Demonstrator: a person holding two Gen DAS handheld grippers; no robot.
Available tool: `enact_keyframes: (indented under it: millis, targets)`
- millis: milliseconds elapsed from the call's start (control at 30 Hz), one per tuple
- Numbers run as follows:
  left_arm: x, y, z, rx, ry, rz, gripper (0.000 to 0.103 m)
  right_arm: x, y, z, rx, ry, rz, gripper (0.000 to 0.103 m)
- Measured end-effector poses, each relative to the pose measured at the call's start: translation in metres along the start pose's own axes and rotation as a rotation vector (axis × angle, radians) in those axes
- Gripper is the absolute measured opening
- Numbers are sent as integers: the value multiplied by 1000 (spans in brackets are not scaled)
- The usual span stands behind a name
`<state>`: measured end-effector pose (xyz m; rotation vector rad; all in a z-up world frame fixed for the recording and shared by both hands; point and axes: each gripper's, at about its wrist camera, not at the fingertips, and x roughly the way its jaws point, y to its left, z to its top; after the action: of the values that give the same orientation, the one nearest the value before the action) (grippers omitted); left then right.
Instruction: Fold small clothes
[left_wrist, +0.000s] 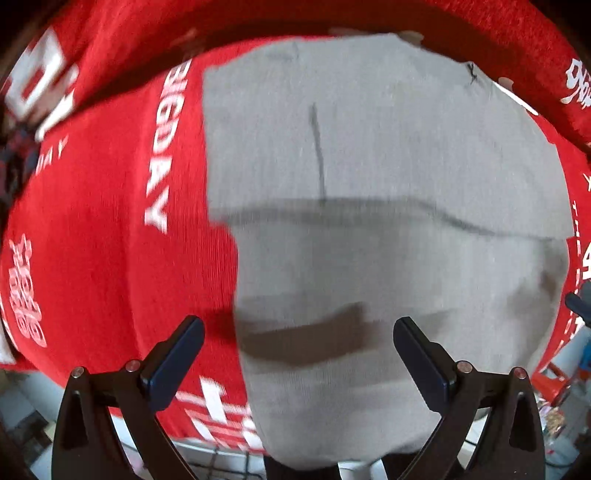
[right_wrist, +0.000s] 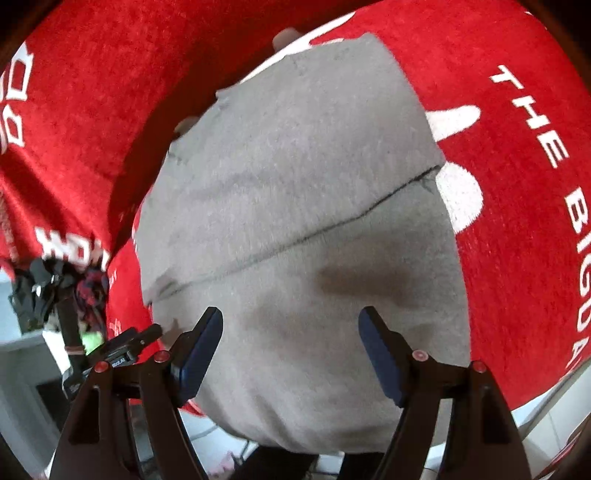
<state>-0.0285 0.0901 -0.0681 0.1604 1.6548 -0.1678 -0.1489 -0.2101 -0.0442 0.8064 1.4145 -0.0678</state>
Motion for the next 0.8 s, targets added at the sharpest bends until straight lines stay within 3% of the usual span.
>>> enact_keyframes:
  millis: [267, 467, 633, 800]
  targets:
    - [20, 7, -86, -98, 75, -17, 103, 21, -34, -32, -118, 222, 49, 79]
    - [40, 13, -137, -139, 141, -48, 103, 37, -68, -90, -119, 370, 64, 79]
    - [59, 12, -172, -138, 170, -104, 103, 54, -98, -128, -82, 399, -9, 79]
    - [83, 10, -198, -112, 168, -149, 103, 70, -118, -153, -85, 361, -71, 79]
